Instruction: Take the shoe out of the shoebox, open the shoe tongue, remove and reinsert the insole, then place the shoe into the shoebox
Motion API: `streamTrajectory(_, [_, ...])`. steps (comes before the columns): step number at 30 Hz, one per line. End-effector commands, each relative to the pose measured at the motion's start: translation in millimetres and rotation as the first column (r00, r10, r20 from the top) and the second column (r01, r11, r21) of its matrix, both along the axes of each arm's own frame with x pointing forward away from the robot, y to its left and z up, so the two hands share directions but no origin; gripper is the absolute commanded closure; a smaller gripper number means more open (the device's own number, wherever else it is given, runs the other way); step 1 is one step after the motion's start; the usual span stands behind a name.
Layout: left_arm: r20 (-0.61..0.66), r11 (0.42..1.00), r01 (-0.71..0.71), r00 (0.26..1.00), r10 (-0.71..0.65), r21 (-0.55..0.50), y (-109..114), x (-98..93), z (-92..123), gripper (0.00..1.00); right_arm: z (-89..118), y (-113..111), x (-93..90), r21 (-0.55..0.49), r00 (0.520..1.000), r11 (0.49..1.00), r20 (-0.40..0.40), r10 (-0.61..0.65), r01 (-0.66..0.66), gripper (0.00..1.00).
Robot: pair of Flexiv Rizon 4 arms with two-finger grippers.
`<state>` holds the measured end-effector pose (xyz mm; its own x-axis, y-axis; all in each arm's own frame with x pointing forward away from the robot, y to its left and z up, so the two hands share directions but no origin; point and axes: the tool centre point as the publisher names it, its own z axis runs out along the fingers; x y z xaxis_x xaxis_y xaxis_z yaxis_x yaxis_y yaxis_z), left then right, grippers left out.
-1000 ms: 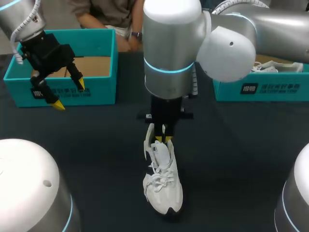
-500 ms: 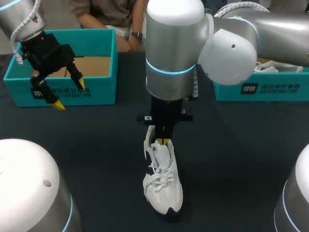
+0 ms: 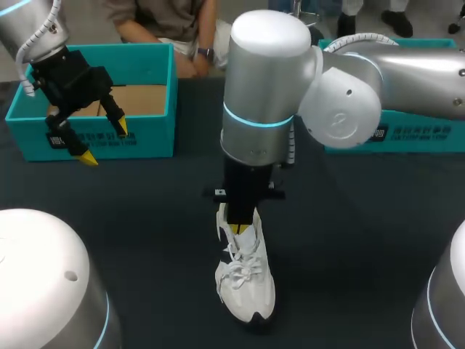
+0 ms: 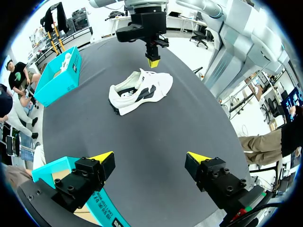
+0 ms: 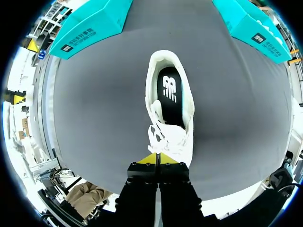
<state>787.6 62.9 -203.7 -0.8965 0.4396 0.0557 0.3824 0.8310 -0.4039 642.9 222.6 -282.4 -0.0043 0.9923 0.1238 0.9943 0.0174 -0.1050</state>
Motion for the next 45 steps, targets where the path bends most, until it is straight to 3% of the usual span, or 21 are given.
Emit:
streamTrajectory(1, [0.000, 1.000, 0.000, 1.000, 0.000, 0.002, 0, -0.1, 0, 0.00, -14, 0, 1.3, 0.017, 1.000, 1.000, -0.010, 0.002, -0.002, 1.00])
streamTrajectory(18, [0.000, 1.000, 0.000, 1.000, 0.000, 0.002, 0, -0.1, 0, 0.00, -53, -11, 23.8, 0.019, 1.000, 1.000, -0.005, 0.021, -0.021, 1.00])
streamTrajectory(30, [0.000, 1.000, 0.000, 1.000, 0.000, 0.002, 0, -0.1, 0, 0.00, -66, -8, 38.8, 0.036, 0.999, 0.999, 0.003, 0.037, -0.037, 1.00])
streamTrajectory(40, [0.000, 1.000, 0.000, 1.000, 0.000, 0.002, 0, -0.1, 0, 0.00, -48, -9, 42.1, 0.009, 0.998, 0.999, 0.035, 0.045, -0.045, 1.00])
streamTrajectory(45, [0.000, 1.000, 0.000, 1.000, 0.000, 0.002, 0, -0.1, 0, 0.00, -30, -8, 51.5, 0.002, 0.977, 0.986, 0.136, 0.164, -0.166, 1.00])
